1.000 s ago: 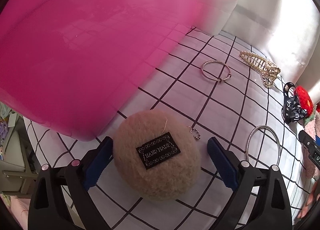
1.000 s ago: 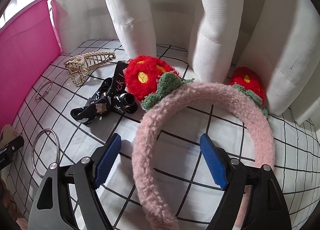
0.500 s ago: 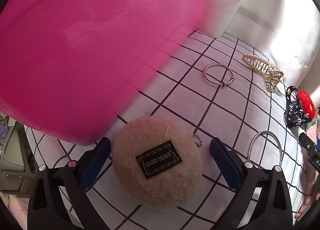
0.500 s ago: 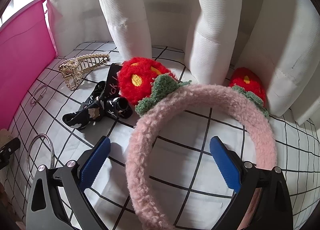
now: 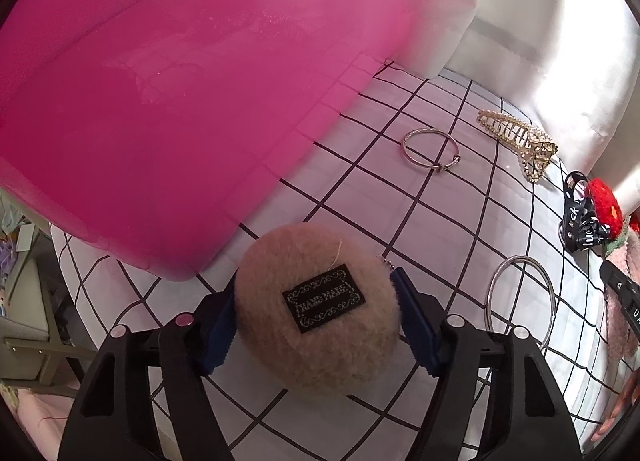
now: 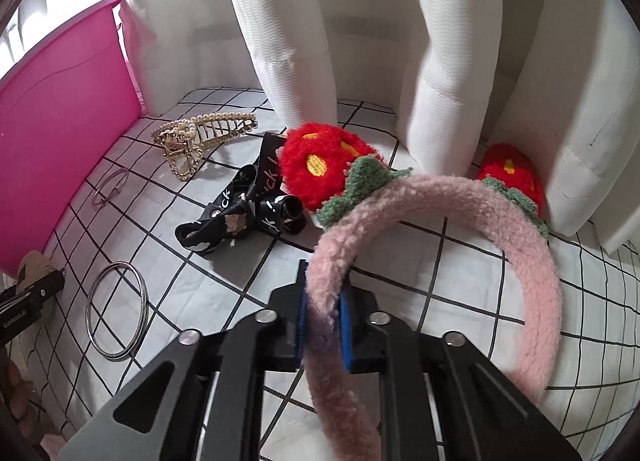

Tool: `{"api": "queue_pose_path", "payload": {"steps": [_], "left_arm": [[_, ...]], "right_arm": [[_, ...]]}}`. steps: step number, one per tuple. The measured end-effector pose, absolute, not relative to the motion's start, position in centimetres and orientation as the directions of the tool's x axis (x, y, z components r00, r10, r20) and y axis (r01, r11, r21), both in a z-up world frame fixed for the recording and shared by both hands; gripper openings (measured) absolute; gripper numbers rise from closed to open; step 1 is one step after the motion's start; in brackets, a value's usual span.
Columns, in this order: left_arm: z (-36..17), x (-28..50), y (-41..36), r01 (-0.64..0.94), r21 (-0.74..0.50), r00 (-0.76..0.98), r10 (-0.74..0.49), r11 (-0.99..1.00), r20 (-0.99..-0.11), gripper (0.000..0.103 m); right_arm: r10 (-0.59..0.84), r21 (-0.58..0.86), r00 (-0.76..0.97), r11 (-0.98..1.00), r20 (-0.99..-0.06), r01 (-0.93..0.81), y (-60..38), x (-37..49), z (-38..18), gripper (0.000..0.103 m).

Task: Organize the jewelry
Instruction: 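Grasp the beige fuzzy ball with the left tool while the right tool grasps the pink headband, then lift and carry the fuzzy ball and headband over the pink tub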

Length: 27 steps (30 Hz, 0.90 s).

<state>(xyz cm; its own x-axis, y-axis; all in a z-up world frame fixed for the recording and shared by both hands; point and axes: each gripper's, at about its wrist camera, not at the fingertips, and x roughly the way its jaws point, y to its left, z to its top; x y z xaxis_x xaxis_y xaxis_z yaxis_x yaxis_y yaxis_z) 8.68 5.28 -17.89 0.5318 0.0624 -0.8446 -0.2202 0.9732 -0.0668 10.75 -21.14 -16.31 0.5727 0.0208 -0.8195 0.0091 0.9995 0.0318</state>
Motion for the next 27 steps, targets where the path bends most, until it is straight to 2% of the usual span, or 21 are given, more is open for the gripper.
{"api": "queue_pose_path", "payload": {"steps": [4, 7, 14, 27], "left_arm": [[-17.8, 8.3, 5.3, -0.204, -0.076, 0.533, 0.046, 0.976, -0.845, 0.055], [-17.7, 8.2, 5.2, -0.194, -0.078, 0.529, 0.037, 0.978, -0.848, 0.053], [-16.2, 6.9, 4.8, -0.154, -0.078, 0.56, 0.022, 0.985, -0.828, 0.053], [-11.2, 3.6, 3.4, -0.013, -0.105, 0.595, -0.077, 0.994, -0.8, 0.053]], "right_arm": [[0.04, 0.075, 0.58, 0.997, -0.813, 0.035, -21.6, 9.9, -16.3, 0.009], [0.055, 0.104, 0.598, 0.993, -0.8, 0.048, -22.1, 8.8, -15.7, 0.008], [0.086, 0.149, 0.629, 0.988, -0.772, 0.047, -22.2, 6.4, -13.2, 0.008], [0.117, 0.192, 0.675, 0.981, -0.728, 0.038, -21.4, 2.0, -7.4, 0.008]]}}
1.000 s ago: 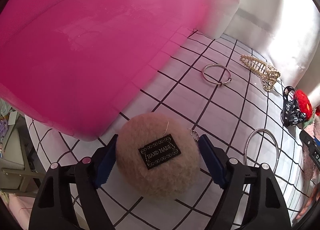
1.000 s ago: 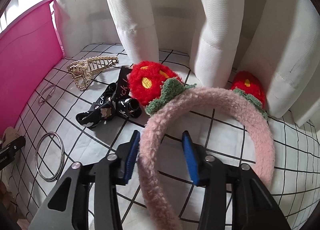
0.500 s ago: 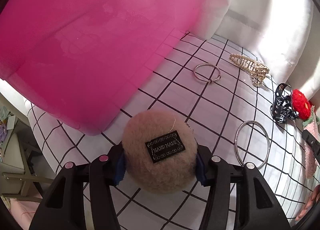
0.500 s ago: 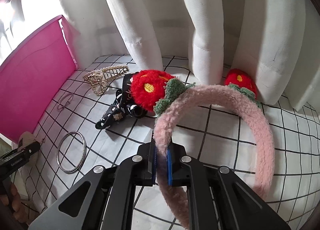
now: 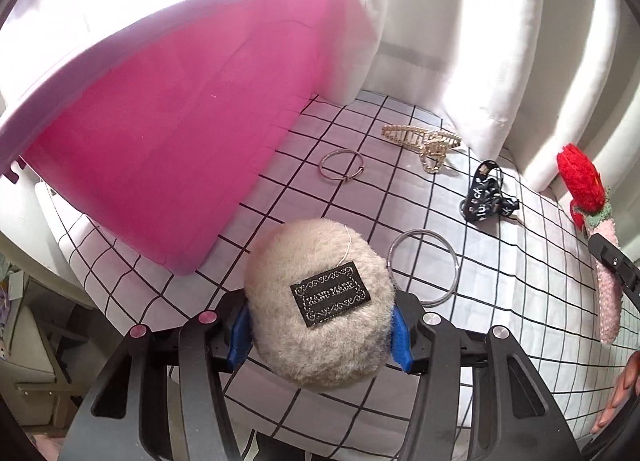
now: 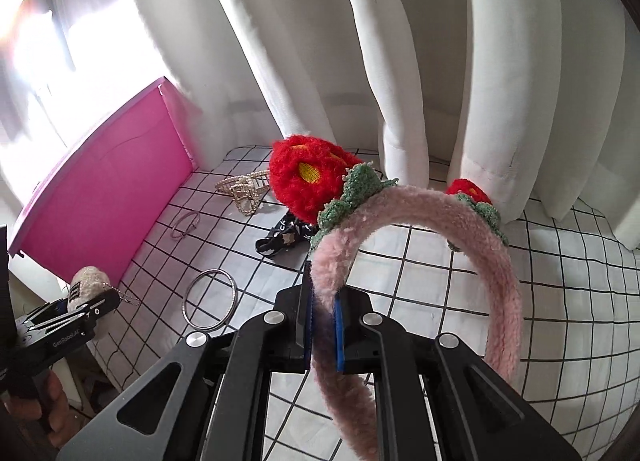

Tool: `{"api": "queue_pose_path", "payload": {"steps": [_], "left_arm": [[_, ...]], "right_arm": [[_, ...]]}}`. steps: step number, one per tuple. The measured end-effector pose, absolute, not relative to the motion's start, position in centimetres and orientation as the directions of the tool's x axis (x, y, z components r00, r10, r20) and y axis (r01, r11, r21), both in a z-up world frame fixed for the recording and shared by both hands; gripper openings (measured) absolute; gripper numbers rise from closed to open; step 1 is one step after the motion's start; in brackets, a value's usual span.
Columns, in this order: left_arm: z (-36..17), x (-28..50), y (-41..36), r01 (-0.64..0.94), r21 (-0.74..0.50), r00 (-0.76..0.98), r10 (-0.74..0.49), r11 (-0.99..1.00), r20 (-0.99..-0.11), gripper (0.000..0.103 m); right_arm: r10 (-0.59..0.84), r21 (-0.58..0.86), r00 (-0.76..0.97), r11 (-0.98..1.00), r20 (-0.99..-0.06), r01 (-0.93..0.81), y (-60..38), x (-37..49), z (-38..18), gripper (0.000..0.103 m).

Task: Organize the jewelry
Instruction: 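Lift and carry the fuzzy ball and headband over the pink tub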

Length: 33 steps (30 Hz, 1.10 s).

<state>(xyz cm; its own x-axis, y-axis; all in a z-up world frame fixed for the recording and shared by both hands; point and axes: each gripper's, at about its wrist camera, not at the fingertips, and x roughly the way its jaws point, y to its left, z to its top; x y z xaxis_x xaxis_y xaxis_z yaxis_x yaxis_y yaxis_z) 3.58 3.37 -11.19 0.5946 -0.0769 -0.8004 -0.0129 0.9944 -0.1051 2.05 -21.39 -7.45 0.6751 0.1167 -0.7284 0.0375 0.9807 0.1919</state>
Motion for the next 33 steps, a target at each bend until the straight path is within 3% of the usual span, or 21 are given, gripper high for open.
{"api": "queue_pose_path", "payload": {"steps": [16, 33], "left_arm": [[0.3, 0.1, 4.4, 0.12, -0.141, 0.712, -0.184, 0.983, -0.677, 0.053], [7.4, 2.7, 16.2, -0.048, -0.128, 0.823, -0.034, 0.991, -0.568, 0.053]], "right_arm": [[0.184, 0.198, 0.759, 0.977, -0.624, -0.074, -17.3, -1.9, 3.0, 0.008], [0.401, 0.159, 0.784, 0.915, -0.474, -0.372, -5.1, 4.8, 11.7, 0.008]]}}
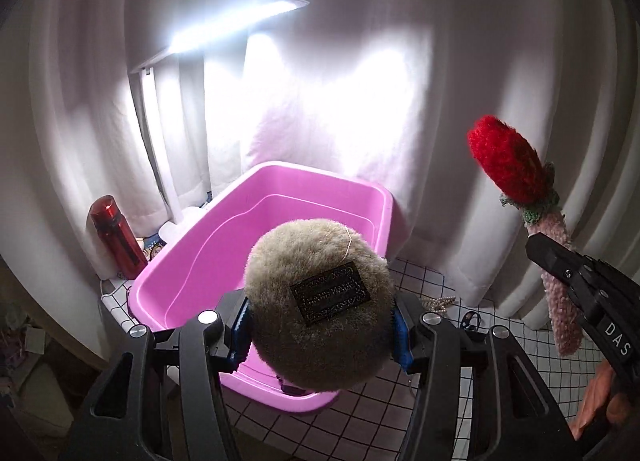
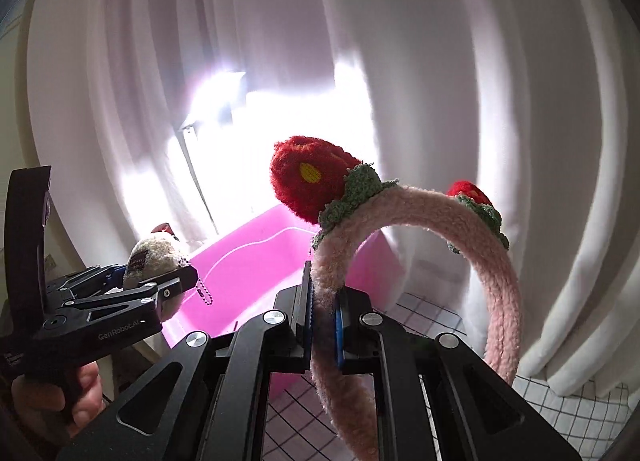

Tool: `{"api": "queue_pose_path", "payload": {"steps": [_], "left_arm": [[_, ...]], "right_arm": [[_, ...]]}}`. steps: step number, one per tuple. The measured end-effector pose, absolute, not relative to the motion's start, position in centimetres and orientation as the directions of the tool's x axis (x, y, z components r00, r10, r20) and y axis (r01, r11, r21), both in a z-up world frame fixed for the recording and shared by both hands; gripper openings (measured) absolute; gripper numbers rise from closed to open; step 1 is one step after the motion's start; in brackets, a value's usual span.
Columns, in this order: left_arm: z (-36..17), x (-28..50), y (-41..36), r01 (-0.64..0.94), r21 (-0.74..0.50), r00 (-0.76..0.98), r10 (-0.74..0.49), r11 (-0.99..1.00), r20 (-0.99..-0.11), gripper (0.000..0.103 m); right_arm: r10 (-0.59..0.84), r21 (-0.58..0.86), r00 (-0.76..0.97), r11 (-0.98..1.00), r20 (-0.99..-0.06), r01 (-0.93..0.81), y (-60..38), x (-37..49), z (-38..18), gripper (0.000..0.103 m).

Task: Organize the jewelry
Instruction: 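Lift and carry the fuzzy ball and headband over the pink tub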

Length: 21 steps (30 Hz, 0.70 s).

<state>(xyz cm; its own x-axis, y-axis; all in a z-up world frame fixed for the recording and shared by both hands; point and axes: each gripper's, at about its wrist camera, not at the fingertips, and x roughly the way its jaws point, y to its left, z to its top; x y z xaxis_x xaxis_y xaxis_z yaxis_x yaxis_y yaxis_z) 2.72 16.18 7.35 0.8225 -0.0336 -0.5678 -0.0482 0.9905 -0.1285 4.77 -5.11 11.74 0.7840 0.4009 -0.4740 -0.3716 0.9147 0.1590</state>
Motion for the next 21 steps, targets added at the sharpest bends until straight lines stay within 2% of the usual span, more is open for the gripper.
{"api": "queue_pose_path", "payload": {"steps": [9, 21], "left_arm": [[5.9, 5.5, 22.7, -0.162, -0.139, 0.808, 0.051, 0.977, -0.587, 0.053], [0.7, 10.0, 26.6, -0.205, -0.154, 0.733, 0.047, 0.967, -0.678, 0.053]], "right_arm": [[0.503, 0.133, 0.713, 0.85, -0.488, -0.509, 2.8, 9.2, 12.2, 0.008], [0.521, 0.137, 0.6, 0.812, -0.607, -0.567, 9.1, 15.6, 8.7, 0.008]]}}
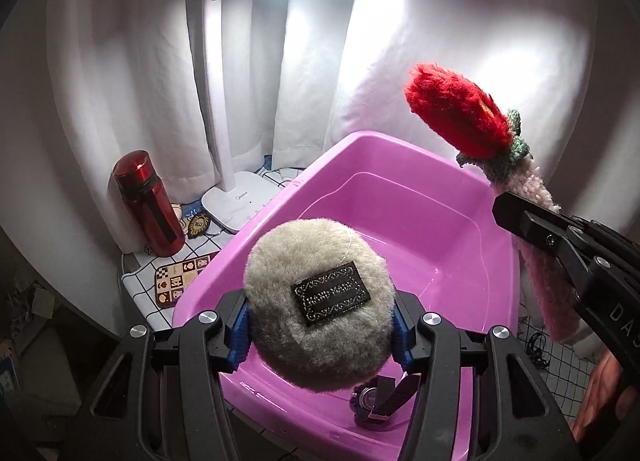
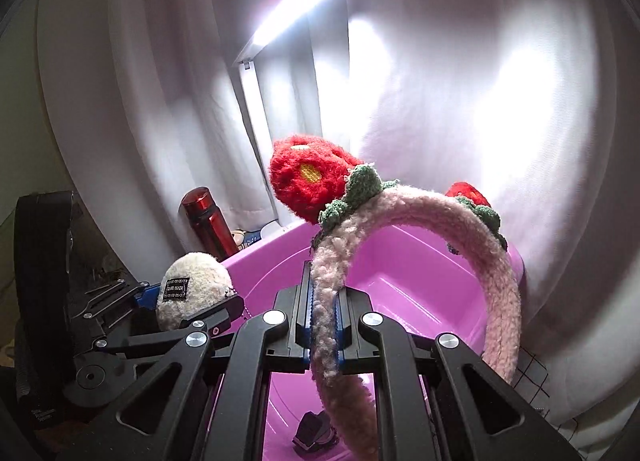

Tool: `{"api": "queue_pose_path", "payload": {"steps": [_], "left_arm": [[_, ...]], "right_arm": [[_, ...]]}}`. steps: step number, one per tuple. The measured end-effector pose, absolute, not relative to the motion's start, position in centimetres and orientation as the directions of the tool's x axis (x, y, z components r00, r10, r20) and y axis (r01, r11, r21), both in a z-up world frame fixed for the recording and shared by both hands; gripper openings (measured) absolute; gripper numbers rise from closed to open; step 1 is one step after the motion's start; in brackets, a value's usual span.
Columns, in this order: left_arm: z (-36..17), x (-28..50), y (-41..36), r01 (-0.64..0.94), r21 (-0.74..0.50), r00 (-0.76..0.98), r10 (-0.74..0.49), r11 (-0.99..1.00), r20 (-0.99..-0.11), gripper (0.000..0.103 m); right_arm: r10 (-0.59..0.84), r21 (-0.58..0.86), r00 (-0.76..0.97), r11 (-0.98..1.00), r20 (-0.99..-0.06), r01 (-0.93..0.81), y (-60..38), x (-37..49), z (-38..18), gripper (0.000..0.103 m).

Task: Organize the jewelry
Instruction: 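Lift and carry the fuzzy ball and headband over the pink tub, then open the right tool to drop the headband while the left tool releases the ball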

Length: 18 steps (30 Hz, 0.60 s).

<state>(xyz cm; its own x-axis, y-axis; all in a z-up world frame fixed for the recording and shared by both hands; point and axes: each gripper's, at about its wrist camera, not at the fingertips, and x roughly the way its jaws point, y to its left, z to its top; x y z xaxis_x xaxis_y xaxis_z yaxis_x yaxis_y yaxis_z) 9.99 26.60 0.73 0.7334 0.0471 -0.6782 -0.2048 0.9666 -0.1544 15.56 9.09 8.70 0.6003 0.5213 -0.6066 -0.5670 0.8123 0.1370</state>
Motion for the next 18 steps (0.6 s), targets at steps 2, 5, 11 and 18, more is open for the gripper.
{"api": "queue_pose_path", "payload": {"steps": [2, 5, 11, 18], "left_arm": [[0.2, 10.6, 27.0, -0.211, -0.155, 0.723, 0.048, 0.965, -0.689, 0.053], [-0.6, 11.4, 27.5, -0.218, -0.154, 0.705, 0.046, 0.964, -0.708, 0.053], [-1.5, 12.3, 27.9, -0.228, -0.155, 0.682, 0.044, 0.961, -0.73, 0.058], [-1.9, 12.5, 28.7, -0.252, -0.164, 0.671, 0.05, 0.954, -0.74, 0.065]], "right_arm": [[0.515, 0.145, 0.578, 0.812, -0.633, -0.565, 9.3, 16.4, 7.8, 0.008], [0.503, 0.16, 0.547, 0.817, -0.669, -0.555, 9.9, 17.7, 6.6, 0.008], [0.468, 0.139, 0.529, 0.826, -0.708, -0.546, 11.4, 19.5, 5.0, 0.009], [0.419, 0.085, 0.544, 0.841, -0.727, -0.534, 12.4, 20.3, 4.5, 0.045]]}}
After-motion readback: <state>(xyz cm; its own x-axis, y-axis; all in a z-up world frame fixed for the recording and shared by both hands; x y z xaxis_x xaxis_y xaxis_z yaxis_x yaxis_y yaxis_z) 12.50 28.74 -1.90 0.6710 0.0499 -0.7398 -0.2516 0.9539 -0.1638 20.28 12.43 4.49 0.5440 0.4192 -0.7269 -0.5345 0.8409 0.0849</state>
